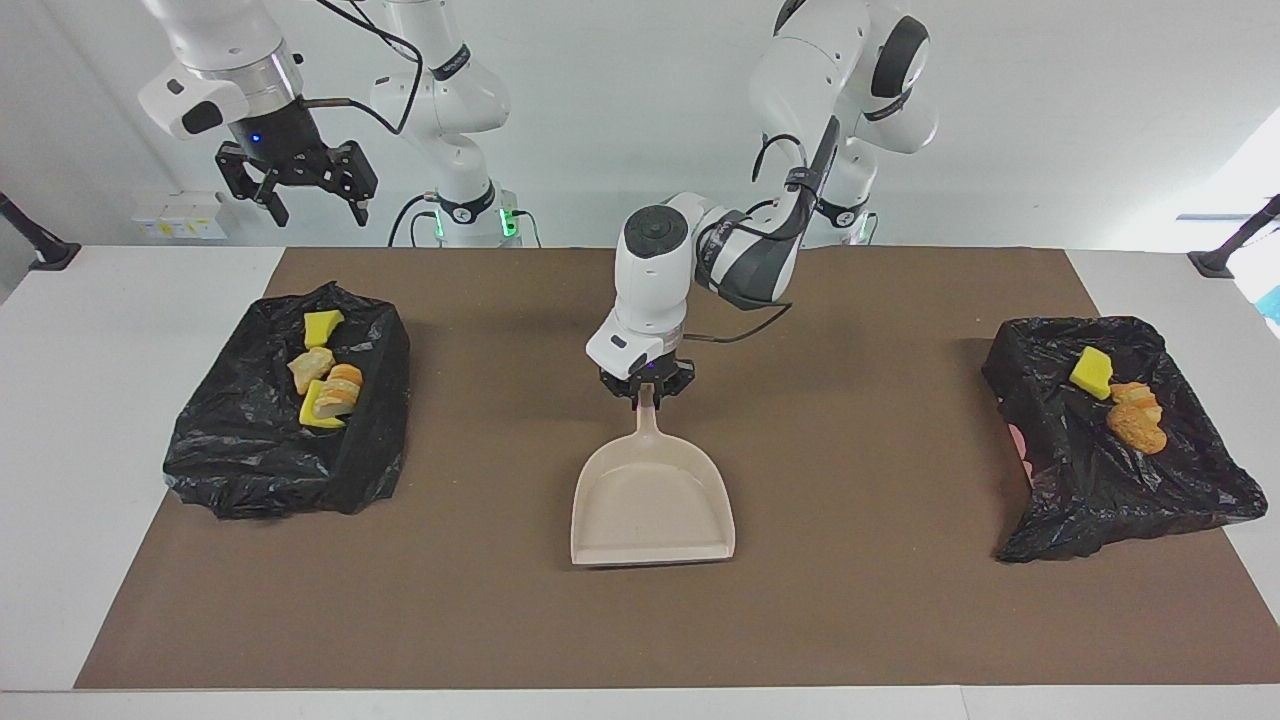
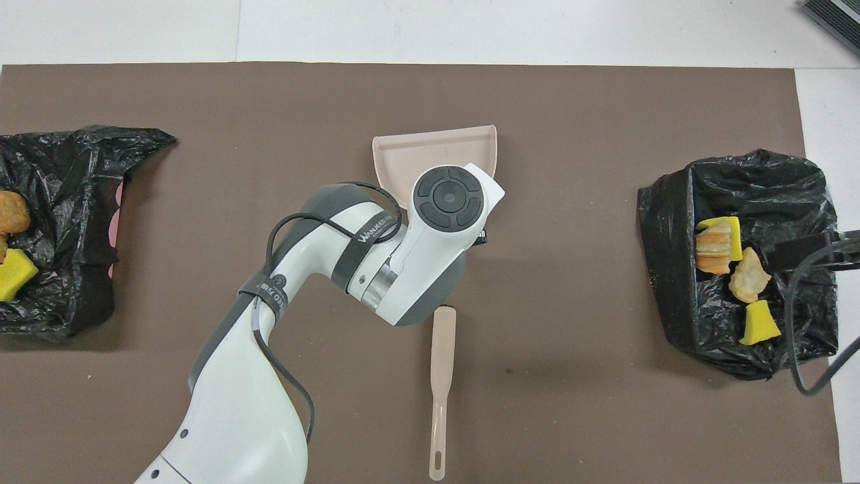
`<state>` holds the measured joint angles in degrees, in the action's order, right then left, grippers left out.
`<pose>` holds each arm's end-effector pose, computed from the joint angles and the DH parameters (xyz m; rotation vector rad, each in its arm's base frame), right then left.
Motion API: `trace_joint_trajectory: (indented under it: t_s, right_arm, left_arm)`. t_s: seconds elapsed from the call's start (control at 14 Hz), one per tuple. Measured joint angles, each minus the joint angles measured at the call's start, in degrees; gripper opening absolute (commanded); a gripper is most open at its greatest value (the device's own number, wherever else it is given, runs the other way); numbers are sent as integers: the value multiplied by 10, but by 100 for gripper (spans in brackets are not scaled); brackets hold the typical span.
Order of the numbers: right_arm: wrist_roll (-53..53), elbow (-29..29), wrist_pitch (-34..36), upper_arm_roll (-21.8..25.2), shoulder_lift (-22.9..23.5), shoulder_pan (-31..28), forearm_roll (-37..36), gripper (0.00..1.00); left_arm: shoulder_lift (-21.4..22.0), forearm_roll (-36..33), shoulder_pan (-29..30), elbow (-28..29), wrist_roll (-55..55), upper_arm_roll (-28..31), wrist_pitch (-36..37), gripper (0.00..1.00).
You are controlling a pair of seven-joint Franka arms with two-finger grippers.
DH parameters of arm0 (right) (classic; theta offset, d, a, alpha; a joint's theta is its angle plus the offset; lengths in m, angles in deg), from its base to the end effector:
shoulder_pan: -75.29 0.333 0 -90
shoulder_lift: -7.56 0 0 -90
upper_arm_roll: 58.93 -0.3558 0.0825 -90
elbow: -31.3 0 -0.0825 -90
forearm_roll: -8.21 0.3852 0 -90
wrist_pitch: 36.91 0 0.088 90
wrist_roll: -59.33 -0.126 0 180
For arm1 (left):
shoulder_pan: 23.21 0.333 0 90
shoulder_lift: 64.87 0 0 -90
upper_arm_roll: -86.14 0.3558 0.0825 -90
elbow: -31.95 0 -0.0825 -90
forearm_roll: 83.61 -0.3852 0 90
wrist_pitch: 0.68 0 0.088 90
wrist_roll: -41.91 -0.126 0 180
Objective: Sweep and dump trash in bin
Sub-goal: 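Carry the empty dustpan back to the mat center with the left gripper, then open the left gripper and draw it back from the dustpan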
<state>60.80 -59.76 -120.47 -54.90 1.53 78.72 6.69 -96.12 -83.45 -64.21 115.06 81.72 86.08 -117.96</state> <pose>0.5060 -0.0113 0.6827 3.1227 0.0204 -0.0410 0.5537 -0.4824 0.3893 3.1055 -0.0317 0.0572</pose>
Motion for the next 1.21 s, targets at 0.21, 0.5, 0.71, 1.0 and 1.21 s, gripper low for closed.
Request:
trace_joint_trajectory:
  t_s: [0.21, 0.5, 0.71, 1.0, 1.21]
  right_arm:
    - [0, -1, 0, 0, -1, 0, 0, 100]
    - [0, -1, 0, 0, -1, 0, 0, 100]
    - [0, -1, 0, 0, -1, 0, 0, 100]
    - [0, -1, 0, 0, -1, 0, 0, 100]
    - [0, -1, 0, 0, -1, 0, 1, 100]
  left_arm:
    - [-2, 0, 1, 4, 1, 2, -4, 100]
    - [-1, 0, 4, 5, 3, 11, -4, 100]
    - [18, 0, 51, 4, -27, 16, 9, 100]
    - [57, 0, 137, 4, -149, 17, 46, 100]
    - [67, 0, 186, 4, -237, 17, 59, 100]
